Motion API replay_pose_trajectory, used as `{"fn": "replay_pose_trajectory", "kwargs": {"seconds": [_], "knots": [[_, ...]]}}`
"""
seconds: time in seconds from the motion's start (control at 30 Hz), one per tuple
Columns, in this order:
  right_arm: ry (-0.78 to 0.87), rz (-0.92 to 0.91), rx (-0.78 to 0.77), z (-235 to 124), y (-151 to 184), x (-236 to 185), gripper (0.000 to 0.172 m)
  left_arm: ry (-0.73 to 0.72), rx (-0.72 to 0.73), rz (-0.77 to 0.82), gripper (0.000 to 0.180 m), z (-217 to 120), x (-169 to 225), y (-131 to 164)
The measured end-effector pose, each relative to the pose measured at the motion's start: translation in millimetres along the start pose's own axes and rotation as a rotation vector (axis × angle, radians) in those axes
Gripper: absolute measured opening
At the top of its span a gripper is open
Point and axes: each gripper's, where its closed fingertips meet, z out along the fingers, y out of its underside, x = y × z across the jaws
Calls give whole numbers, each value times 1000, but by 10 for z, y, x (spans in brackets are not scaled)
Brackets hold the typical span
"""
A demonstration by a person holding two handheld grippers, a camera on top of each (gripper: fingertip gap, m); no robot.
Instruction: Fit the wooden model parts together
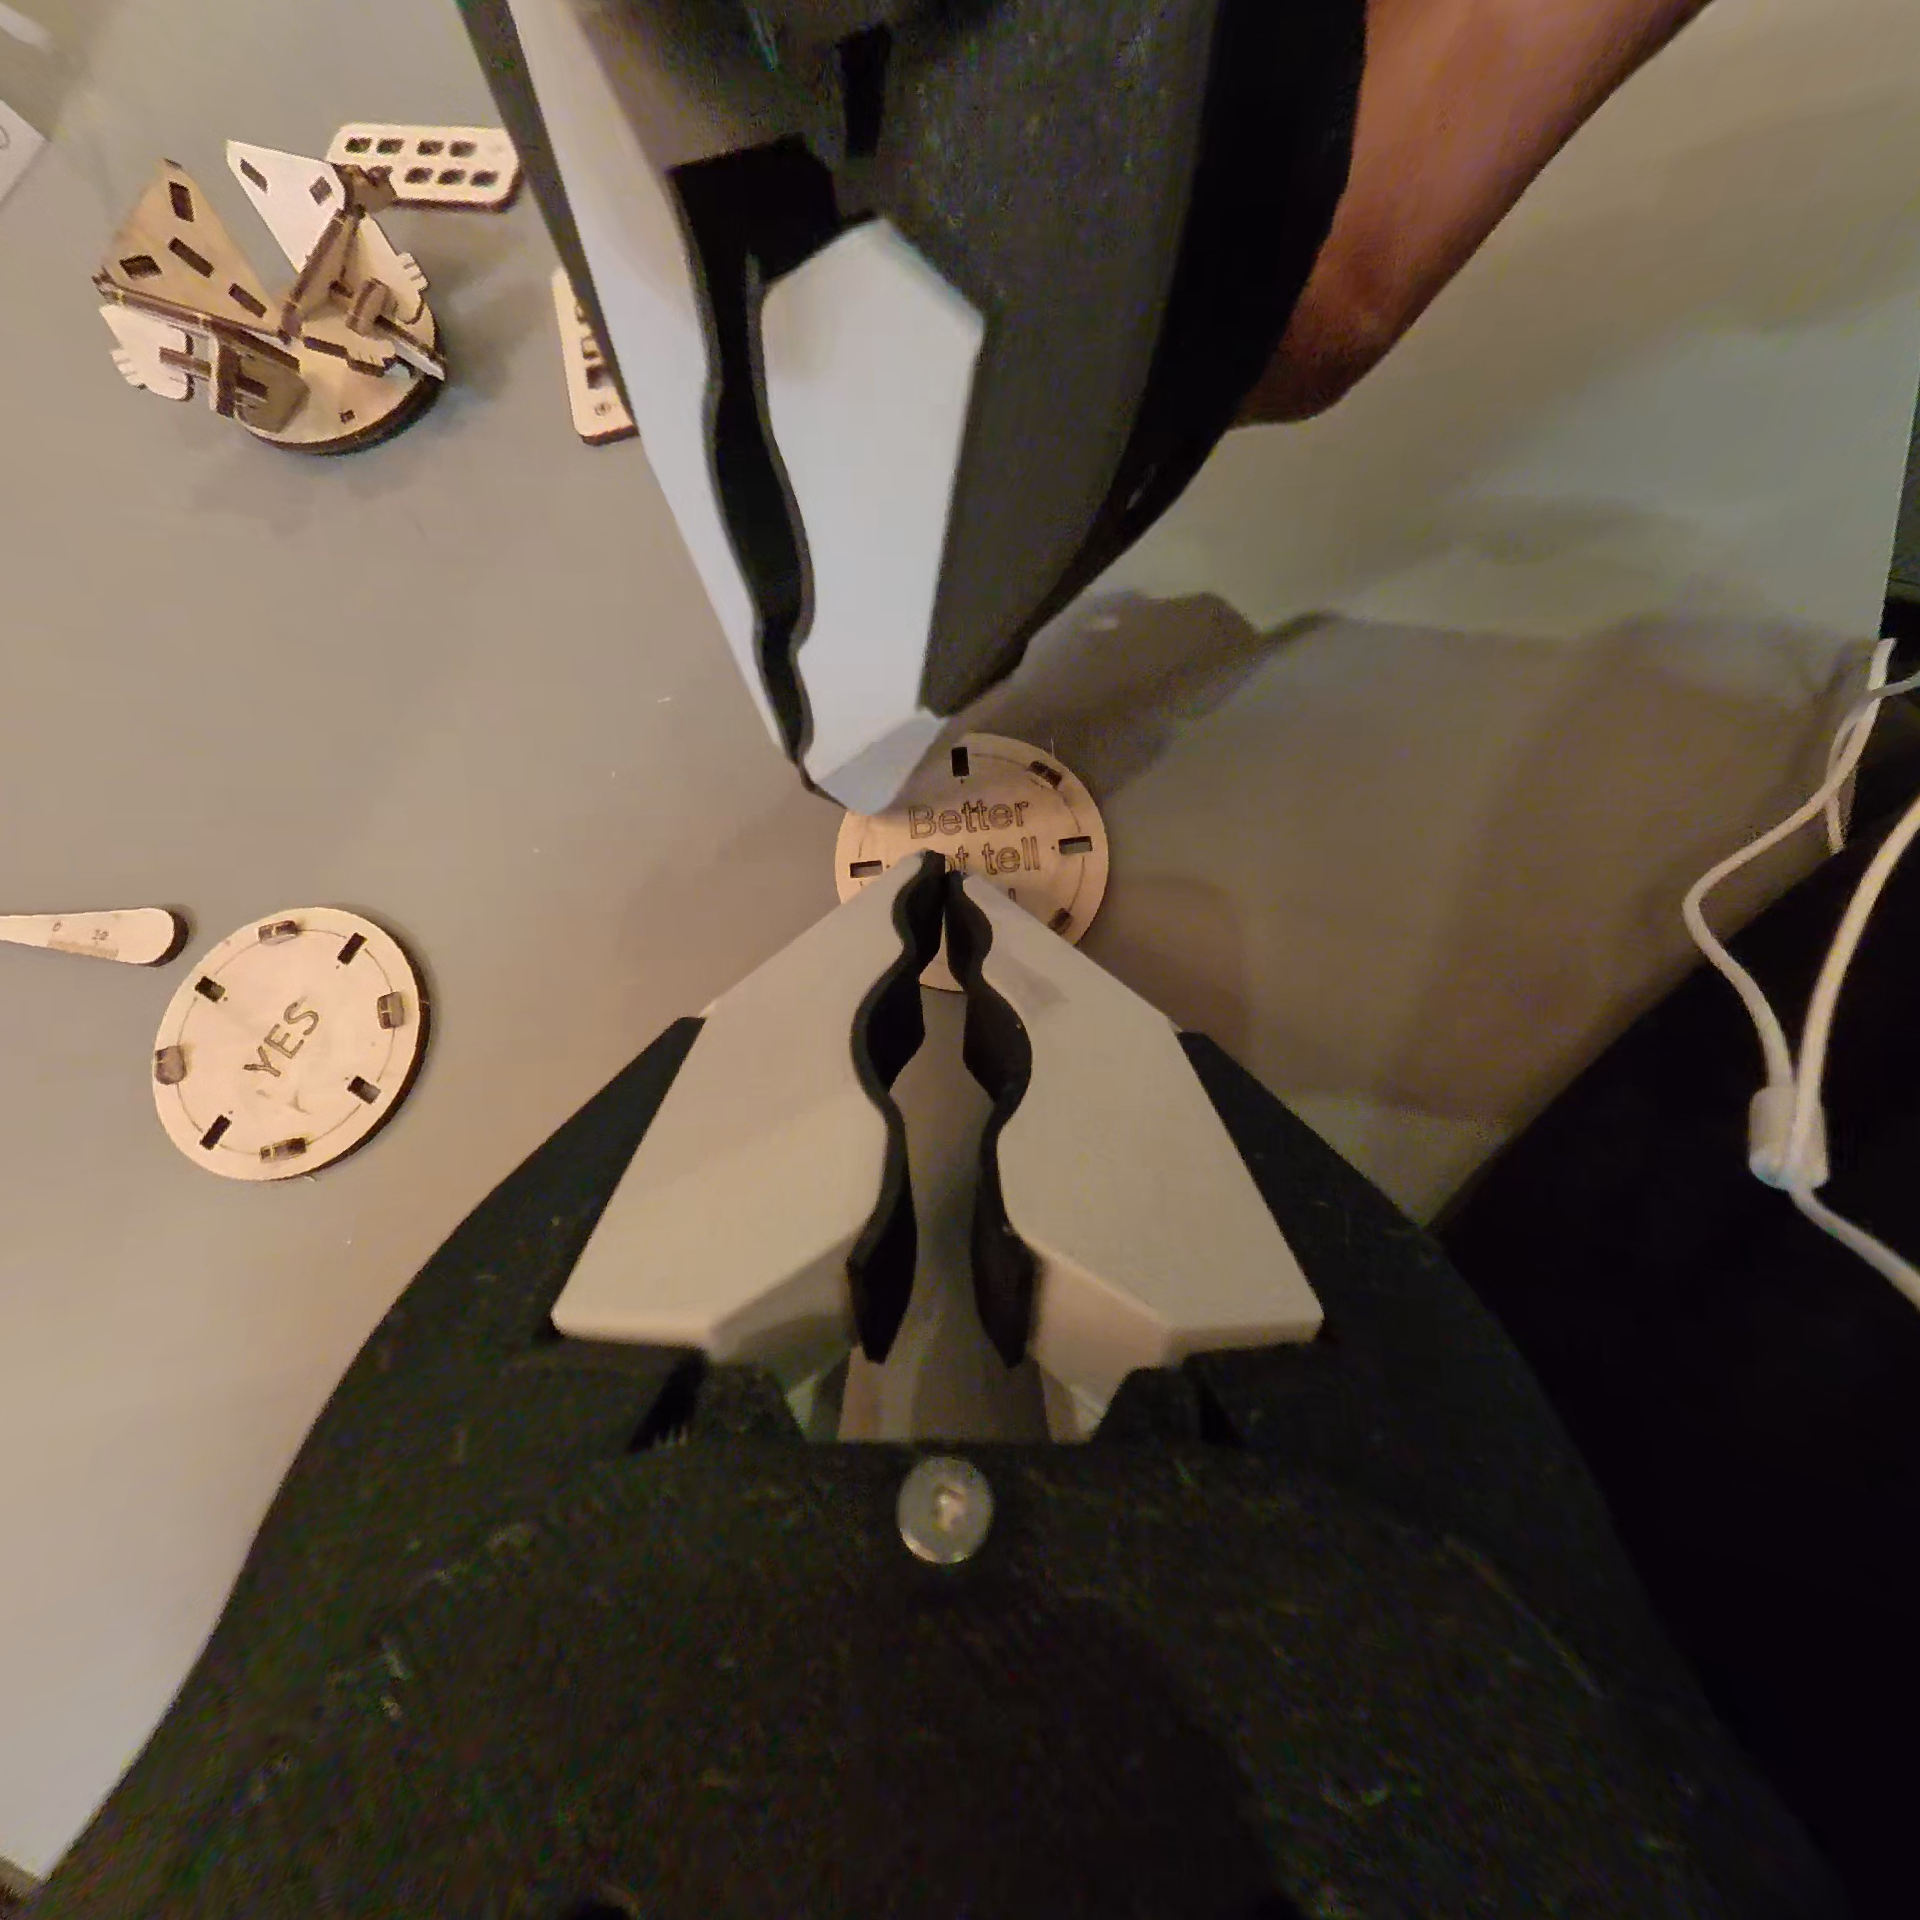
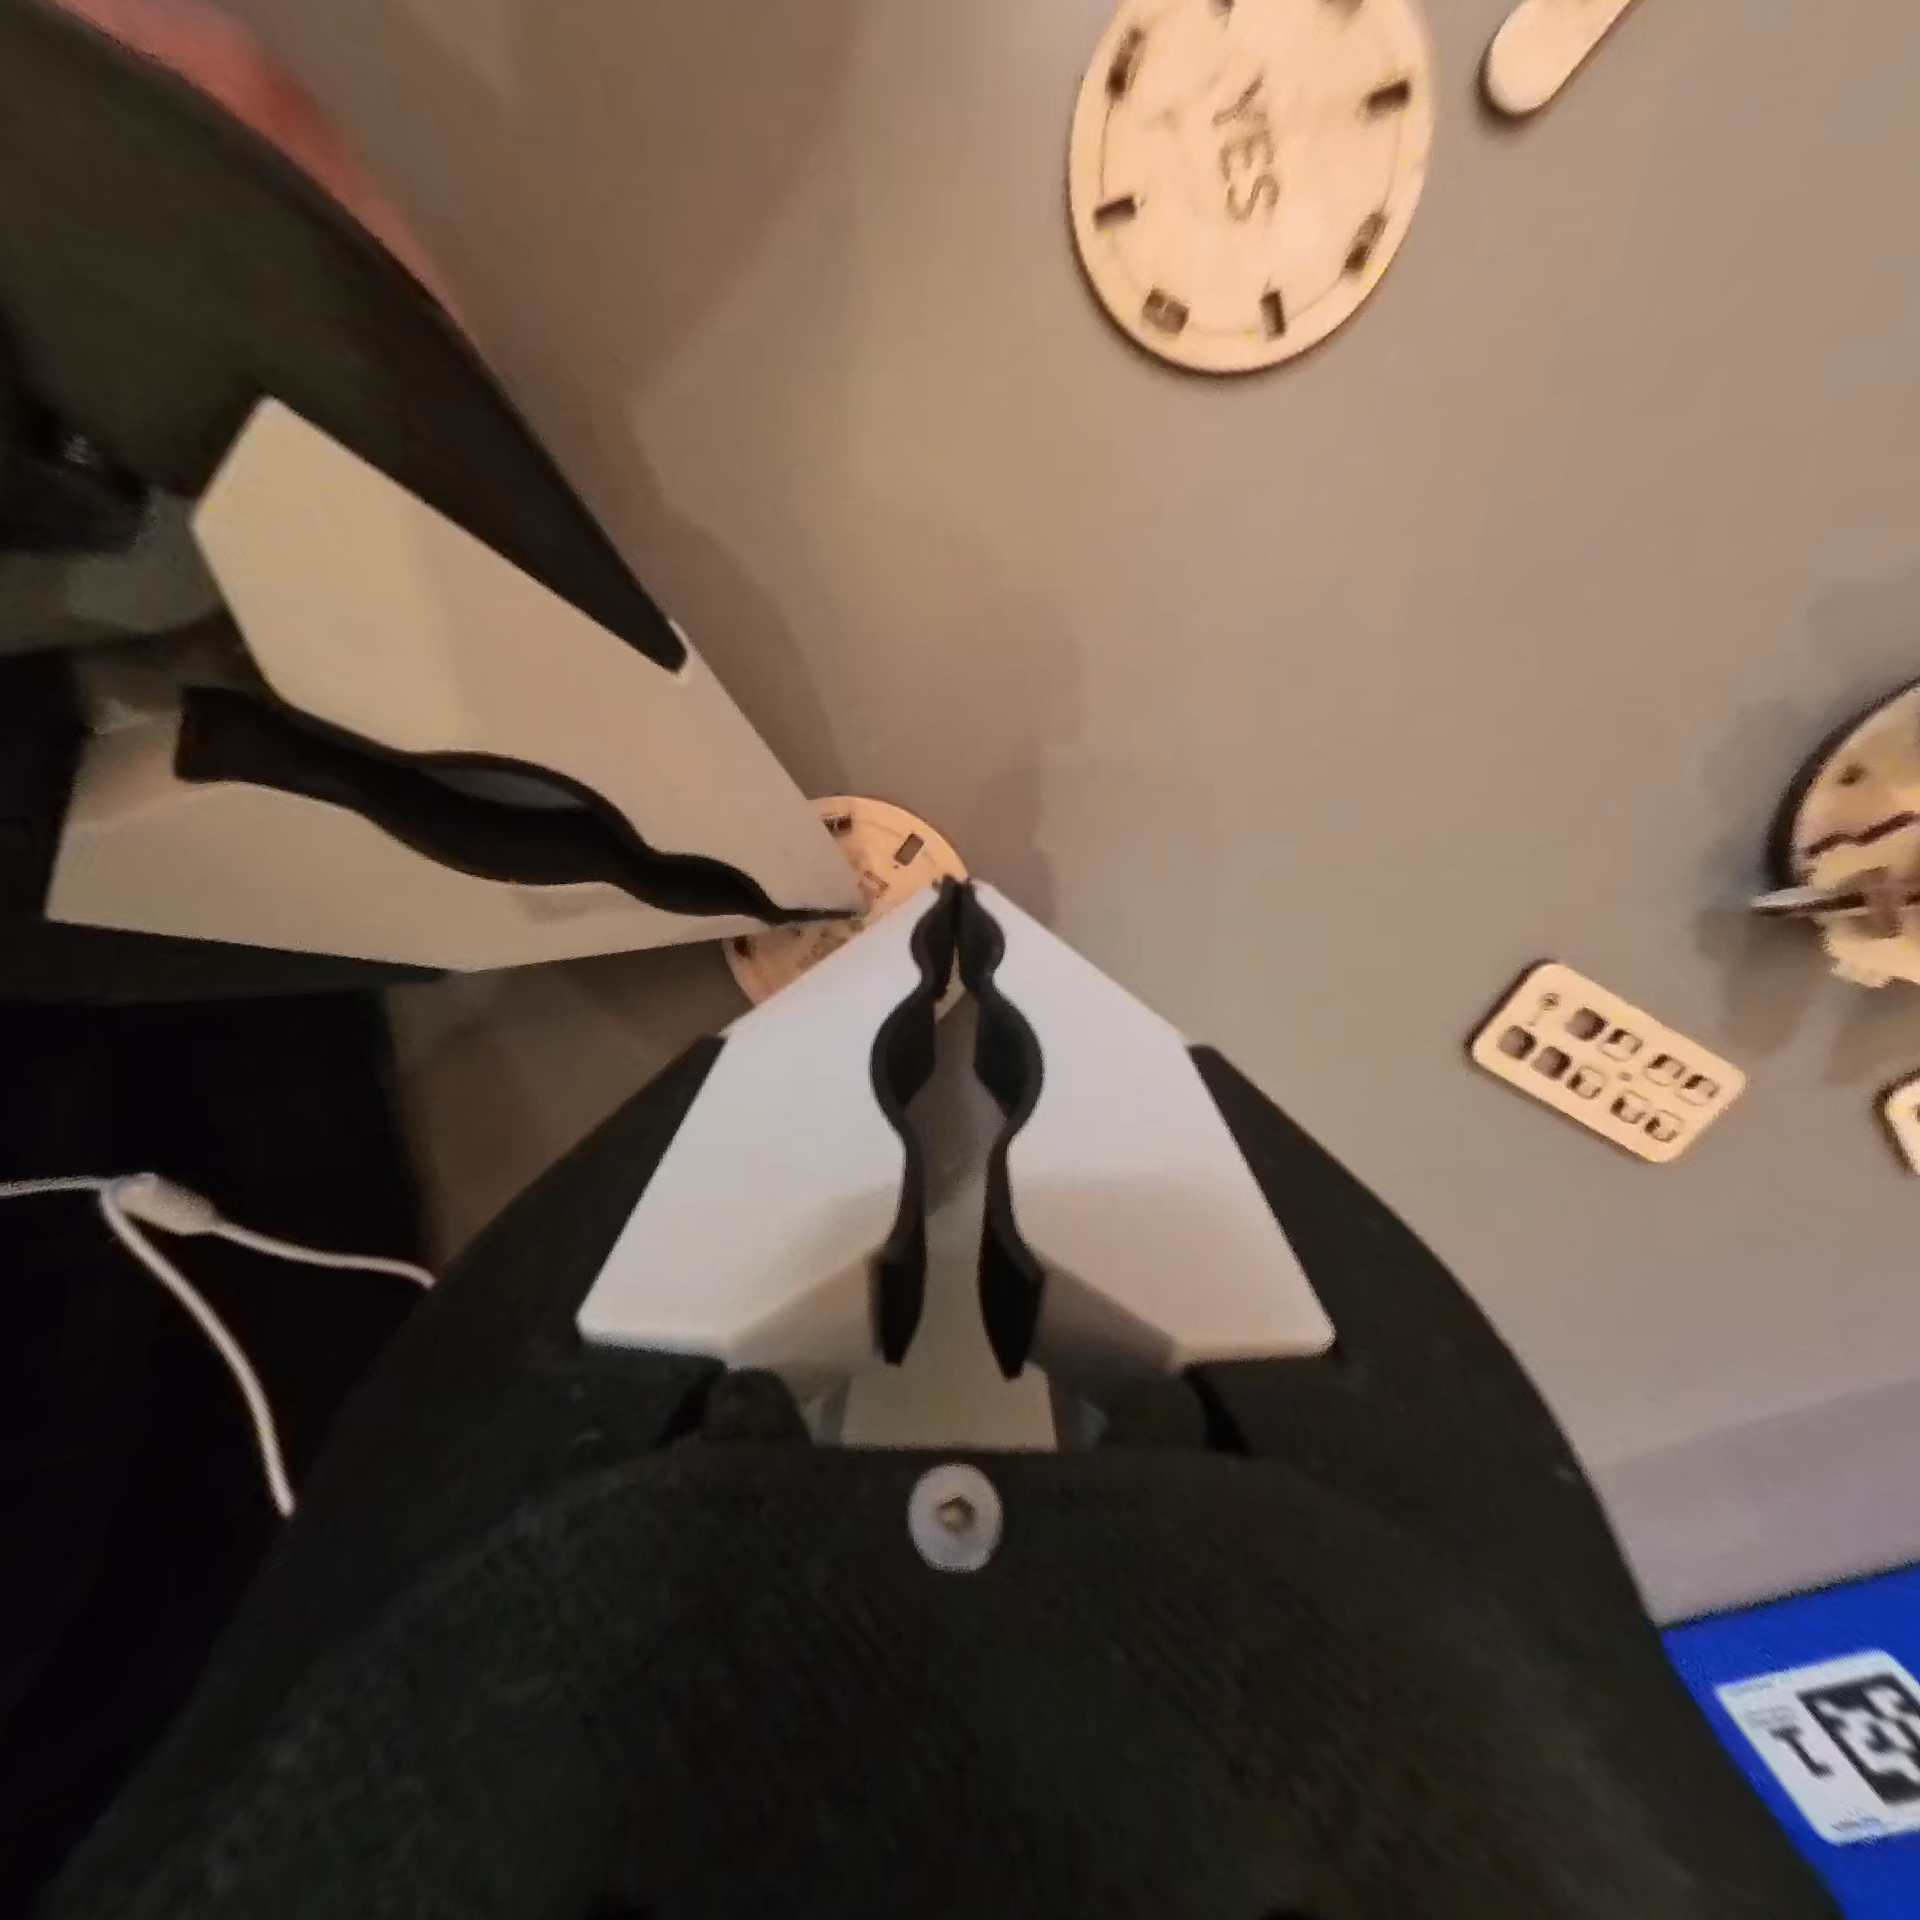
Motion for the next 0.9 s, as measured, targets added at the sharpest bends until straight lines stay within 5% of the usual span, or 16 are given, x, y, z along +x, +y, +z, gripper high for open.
{"fn": "replay_pose_trajectory", "kwargs": {"seconds": [0.5,0.9], "knots": [[-28,154,97,-134,-49,92,0,9,0,-9,0,-1,0,1],[5,111,94,-85,-28,74,0,12,0,-14,0,-1,-1,0]]}}
